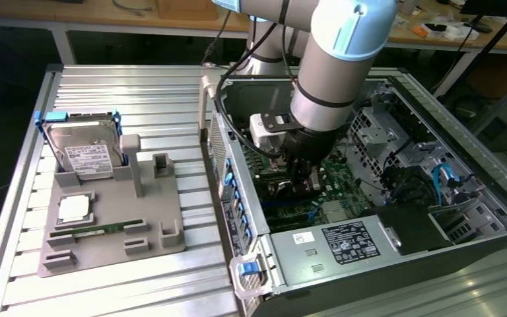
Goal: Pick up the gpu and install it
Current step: 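Insert the gpu into the slot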
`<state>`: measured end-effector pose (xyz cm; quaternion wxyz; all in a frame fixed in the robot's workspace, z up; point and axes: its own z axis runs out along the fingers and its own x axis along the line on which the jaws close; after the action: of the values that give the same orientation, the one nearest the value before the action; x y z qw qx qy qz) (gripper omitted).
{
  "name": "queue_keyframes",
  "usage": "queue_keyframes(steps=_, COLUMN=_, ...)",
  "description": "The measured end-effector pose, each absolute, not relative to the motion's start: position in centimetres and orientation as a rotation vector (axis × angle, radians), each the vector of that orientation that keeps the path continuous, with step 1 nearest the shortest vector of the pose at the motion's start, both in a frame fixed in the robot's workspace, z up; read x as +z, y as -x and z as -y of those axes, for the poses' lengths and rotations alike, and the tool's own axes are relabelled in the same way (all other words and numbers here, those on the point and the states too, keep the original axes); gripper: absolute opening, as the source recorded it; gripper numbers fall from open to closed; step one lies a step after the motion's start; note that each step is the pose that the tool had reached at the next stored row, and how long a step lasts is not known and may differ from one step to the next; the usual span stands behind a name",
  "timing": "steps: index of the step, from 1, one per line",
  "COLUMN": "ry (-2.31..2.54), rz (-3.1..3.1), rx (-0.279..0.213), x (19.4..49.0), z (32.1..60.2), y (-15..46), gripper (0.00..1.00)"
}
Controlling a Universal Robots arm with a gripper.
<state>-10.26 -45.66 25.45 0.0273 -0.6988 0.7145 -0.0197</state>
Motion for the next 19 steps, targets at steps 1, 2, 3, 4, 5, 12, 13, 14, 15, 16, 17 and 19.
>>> queue_keyframes(steps=1, ry=2.158, rz=-2.207, rx=-0.061, x=25.44, z=45.66, y=10.27, gripper=0.27)
queue_keyframes(steps=2, ry=2.158, rz=-2.206, rx=-0.061, x=25.43, z=45.66, y=10.27, gripper=0.27)
queue_keyframes(steps=3, ry=2.158, rz=-2.206, rx=-0.061, x=25.43, z=45.66, y=10.27, gripper=0.27)
queue_keyframes(steps=4, ry=2.158, rz=-2.206, rx=-0.060, x=25.46, z=45.66, y=10.27, gripper=0.27)
queue_keyframes(steps=5, ry=2.157, rz=-2.206, rx=-0.060, x=25.48, z=45.65, y=10.27, gripper=0.27)
queue_keyframes(steps=12, ry=2.158, rz=-2.206, rx=-0.060, x=25.67, z=45.65, y=10.28, gripper=0.27)
queue_keyframes(steps=13, ry=2.158, rz=-2.206, rx=-0.060, x=25.68, z=45.65, y=10.27, gripper=0.27)
queue_keyframes(steps=14, ry=2.158, rz=-2.206, rx=-0.061, x=25.69, z=45.66, y=10.28, gripper=0.27)
queue_keyframes(steps=15, ry=2.158, rz=-2.206, rx=-0.061, x=25.69, z=45.66, y=10.27, gripper=0.27)
queue_keyframes(steps=16, ry=2.158, rz=-2.206, rx=-0.061, x=25.69, z=45.67, y=10.28, gripper=0.27)
queue_keyframes(steps=17, ry=2.158, rz=-2.207, rx=-0.061, x=25.70, z=45.69, y=10.28, gripper=0.27)
queue_keyframes(steps=19, ry=2.158, rz=-2.206, rx=-0.061, x=25.69, z=45.74, y=10.28, gripper=0.27)
